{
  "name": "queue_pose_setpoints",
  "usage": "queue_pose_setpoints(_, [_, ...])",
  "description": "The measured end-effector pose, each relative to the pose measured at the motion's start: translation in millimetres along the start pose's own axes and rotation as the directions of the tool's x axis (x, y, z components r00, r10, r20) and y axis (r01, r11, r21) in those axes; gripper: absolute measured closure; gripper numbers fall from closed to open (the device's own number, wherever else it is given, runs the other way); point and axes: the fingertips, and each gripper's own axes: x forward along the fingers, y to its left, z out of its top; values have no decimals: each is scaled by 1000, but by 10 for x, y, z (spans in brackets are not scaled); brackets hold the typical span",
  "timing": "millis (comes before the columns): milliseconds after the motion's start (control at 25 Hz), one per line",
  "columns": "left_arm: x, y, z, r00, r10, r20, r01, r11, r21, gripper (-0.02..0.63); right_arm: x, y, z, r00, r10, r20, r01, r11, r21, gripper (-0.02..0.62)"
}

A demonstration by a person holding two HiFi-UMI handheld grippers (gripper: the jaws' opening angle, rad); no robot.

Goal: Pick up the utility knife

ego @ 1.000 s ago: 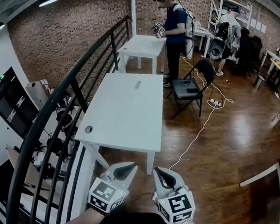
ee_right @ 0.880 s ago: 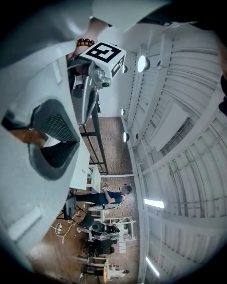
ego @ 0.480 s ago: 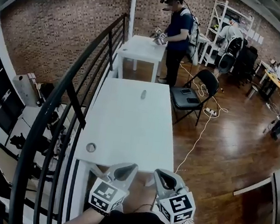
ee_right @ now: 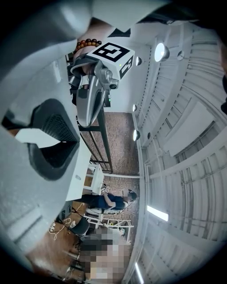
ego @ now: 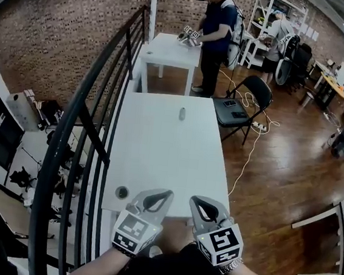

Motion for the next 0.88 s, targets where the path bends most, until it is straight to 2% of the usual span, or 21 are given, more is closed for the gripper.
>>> queue_pose_setpoints(440, [257,539,243,998,59,-3,-58,997,48,589,563,-191,88,999,27,19,-27,999,30,603])
queue_pose_setpoints(680, [739,923,237,994,97,-54,-93,994,65,577,986,-588,-25,999,35,24,-37,996,87,603])
queue_pose_setpoints(880, [1367,1296,206,986,110,-126,-108,994,22,541,1359,-1079,-128,999,48,4,-48,991,122,603])
